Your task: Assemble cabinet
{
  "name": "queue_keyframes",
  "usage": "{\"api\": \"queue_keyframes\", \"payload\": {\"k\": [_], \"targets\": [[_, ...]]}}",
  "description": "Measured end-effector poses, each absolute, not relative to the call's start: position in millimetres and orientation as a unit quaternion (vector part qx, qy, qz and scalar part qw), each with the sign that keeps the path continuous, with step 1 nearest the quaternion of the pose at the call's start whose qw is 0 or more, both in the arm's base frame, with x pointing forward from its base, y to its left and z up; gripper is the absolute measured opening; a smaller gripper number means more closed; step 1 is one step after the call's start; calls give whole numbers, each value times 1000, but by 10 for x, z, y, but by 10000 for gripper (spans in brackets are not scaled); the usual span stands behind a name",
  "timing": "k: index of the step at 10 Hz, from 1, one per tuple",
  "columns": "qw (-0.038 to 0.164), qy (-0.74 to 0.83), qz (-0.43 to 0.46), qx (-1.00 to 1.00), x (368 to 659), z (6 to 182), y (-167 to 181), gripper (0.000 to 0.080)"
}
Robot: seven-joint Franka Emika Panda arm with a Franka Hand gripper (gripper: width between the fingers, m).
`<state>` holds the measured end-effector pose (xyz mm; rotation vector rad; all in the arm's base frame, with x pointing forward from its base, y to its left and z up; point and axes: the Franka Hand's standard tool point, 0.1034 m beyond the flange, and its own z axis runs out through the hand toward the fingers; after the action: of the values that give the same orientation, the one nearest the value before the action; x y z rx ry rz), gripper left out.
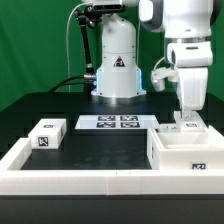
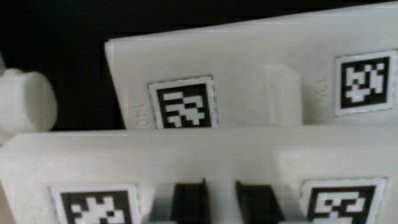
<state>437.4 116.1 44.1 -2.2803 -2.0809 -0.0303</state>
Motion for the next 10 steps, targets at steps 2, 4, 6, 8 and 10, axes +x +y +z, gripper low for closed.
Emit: {"api": "queue_keyframes", "payload": {"k": [2,4,6,8,10], "targets": [[29,-672,-6,-740,4370,431,1140,74],[26,-672,-7,-740,4388,475,1133,74],[26,-672,-6,-740,4383,474,1130,74],[27,-672,-5,-740,4379,469,1130,74],[23,-672,-8,-740,4398,521,1123,74]]}}
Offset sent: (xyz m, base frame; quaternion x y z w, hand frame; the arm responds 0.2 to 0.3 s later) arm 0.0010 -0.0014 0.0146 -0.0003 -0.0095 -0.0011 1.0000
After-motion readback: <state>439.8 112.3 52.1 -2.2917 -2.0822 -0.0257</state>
